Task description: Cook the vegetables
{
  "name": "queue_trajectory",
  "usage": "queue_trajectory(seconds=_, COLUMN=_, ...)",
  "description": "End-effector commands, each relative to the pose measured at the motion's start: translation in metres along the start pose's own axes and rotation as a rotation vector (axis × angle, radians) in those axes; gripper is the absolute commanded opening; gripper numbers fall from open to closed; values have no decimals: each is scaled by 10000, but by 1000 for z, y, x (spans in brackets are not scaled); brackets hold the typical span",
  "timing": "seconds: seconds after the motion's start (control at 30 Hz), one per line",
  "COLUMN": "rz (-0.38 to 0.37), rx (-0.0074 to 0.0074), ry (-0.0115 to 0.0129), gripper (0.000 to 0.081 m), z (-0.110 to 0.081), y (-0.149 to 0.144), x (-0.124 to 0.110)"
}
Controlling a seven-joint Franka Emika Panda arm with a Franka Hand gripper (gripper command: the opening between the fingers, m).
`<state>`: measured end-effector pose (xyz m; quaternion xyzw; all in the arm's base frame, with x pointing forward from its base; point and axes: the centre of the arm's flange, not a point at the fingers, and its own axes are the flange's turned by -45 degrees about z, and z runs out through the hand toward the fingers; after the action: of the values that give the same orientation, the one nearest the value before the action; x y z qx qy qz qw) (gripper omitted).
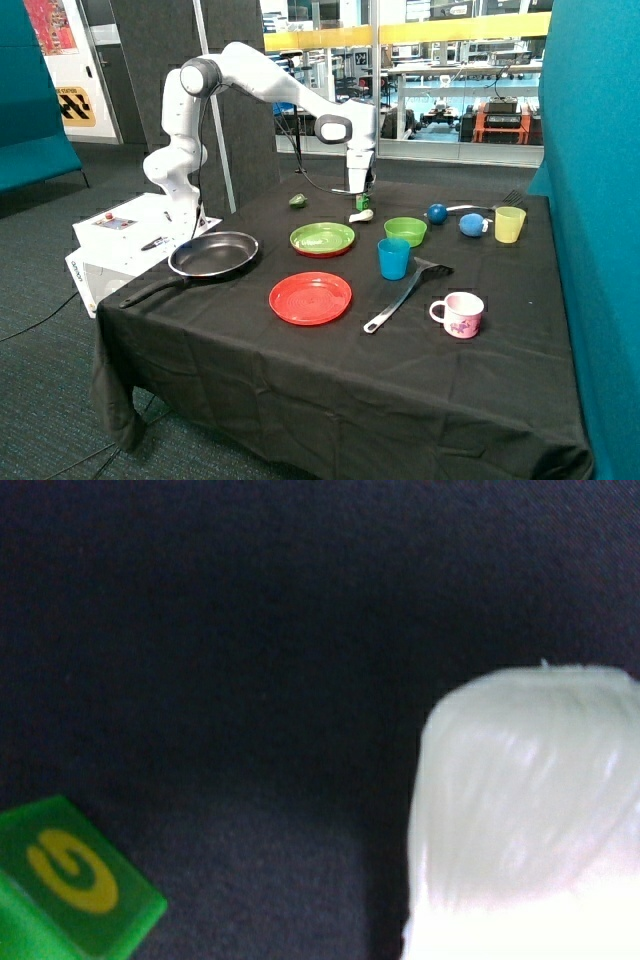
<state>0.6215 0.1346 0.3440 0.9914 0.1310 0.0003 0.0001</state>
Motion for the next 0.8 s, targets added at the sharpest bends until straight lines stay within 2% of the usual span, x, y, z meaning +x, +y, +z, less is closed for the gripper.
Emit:
queue_trajectory(seconds=0.0, rz=-135, rx=3, ry=-5, gripper=807, z=4, y=-2, x=8)
queue_trajectory(seconds=0.3, rz=0, rx=3, ry=-5, gripper=808, z=17, y=5, x=10)
queue_trajectory(seconds=0.53, rz=-176, rx=3, ry=-5, gripper=808, z=25, y=-1, x=14)
queue_trajectory(seconds=0.77, rz=-256, rx=3, ry=-5, gripper=808, z=25, y=-2, x=17)
